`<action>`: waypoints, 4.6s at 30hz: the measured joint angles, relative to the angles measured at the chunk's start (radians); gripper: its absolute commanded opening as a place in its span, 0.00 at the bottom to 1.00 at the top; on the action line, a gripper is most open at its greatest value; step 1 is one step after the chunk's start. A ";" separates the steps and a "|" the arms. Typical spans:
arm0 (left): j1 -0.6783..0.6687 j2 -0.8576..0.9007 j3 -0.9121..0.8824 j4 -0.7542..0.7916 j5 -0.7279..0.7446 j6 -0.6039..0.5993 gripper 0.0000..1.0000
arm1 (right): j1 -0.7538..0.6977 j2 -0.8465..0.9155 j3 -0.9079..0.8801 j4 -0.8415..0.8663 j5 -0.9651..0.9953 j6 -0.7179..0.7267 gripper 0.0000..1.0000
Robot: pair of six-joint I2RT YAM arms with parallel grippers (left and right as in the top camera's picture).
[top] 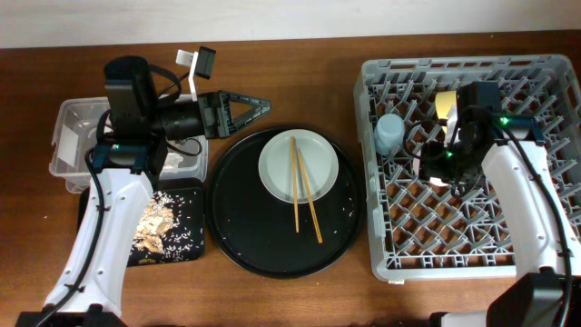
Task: Sort waste into correct bins and load items into the dishwasher rack
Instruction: 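Carry the pink cup with the right gripper into the rack, then set the pink cup upside down in the rack and open right gripper, then reach the right gripper to the chopsticks on the white plate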
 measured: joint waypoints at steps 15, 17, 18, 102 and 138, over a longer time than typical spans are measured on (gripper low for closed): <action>0.000 0.000 0.000 0.000 0.000 0.000 0.99 | 0.000 0.000 0.000 0.020 -0.126 -0.034 0.94; 0.000 0.000 0.000 0.000 0.000 0.000 0.99 | 0.000 0.000 0.000 0.013 -0.245 -0.072 0.98; 0.000 0.000 0.000 0.000 0.000 0.000 0.99 | 0.000 0.000 0.000 0.011 -0.311 -0.093 0.98; 0.347 0.000 0.000 0.115 -0.116 -0.003 0.99 | 0.620 0.372 0.066 0.353 -0.129 0.021 0.38; 0.347 0.000 0.000 0.113 -0.116 -0.003 0.99 | 0.620 0.385 -0.009 0.486 -0.075 0.055 0.04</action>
